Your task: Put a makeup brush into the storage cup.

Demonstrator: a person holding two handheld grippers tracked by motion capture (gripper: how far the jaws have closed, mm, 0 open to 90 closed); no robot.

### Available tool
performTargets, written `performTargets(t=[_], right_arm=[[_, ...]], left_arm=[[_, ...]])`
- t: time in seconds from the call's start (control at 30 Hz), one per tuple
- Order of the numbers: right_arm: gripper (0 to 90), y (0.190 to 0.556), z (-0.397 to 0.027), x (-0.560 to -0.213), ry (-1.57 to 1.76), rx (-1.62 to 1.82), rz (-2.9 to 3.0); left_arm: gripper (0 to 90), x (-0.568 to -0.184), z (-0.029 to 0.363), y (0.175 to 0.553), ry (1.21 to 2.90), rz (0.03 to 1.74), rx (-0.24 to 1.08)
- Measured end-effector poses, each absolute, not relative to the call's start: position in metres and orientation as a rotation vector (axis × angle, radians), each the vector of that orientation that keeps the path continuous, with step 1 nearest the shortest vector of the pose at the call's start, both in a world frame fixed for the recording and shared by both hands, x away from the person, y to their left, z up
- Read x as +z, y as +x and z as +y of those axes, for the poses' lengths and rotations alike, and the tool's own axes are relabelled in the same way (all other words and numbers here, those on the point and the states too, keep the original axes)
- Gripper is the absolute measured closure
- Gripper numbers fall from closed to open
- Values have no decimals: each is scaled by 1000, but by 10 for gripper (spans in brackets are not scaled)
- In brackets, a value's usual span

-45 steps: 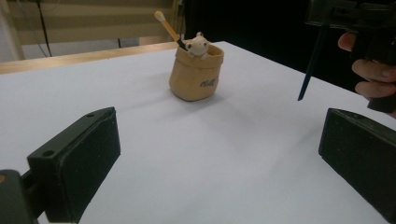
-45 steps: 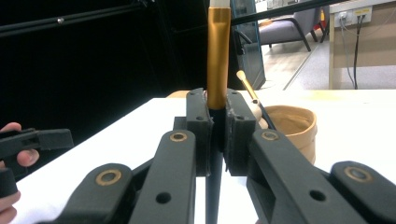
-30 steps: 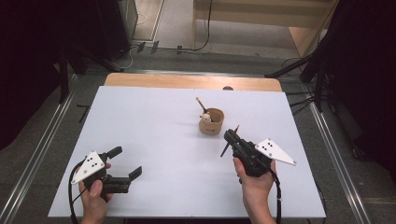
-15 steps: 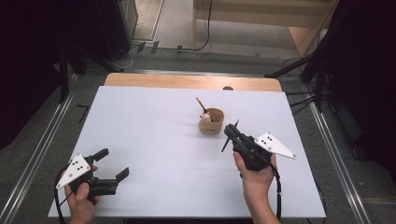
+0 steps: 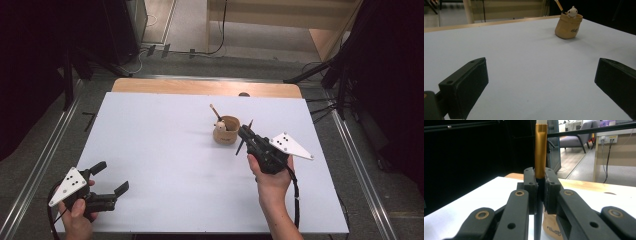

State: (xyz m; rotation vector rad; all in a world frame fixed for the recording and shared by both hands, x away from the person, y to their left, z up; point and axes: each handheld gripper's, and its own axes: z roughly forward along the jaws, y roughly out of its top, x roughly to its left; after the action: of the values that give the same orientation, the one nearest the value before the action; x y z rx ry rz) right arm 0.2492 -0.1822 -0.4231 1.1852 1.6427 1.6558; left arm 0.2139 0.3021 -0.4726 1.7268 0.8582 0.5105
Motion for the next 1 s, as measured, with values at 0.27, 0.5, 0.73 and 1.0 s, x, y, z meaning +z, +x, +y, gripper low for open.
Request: performTargets(t=[0.27, 0.5, 0.73, 1.0], right_arm=[[841, 262, -180, -415, 1175, 1652, 1643], [841, 274, -181, -407, 1174, 1646, 1623], [841, 285, -182, -401, 1172, 1660, 1601], [841, 300, -179, -395, 1174, 1668, 1576]], left_arm=[[0, -474, 309, 214, 1713, 871, 510], [0, -474, 313, 214, 1703, 876, 515], [0, -474, 313, 213, 1704, 865, 516], [0, -475, 314, 213, 1703, 870, 516]])
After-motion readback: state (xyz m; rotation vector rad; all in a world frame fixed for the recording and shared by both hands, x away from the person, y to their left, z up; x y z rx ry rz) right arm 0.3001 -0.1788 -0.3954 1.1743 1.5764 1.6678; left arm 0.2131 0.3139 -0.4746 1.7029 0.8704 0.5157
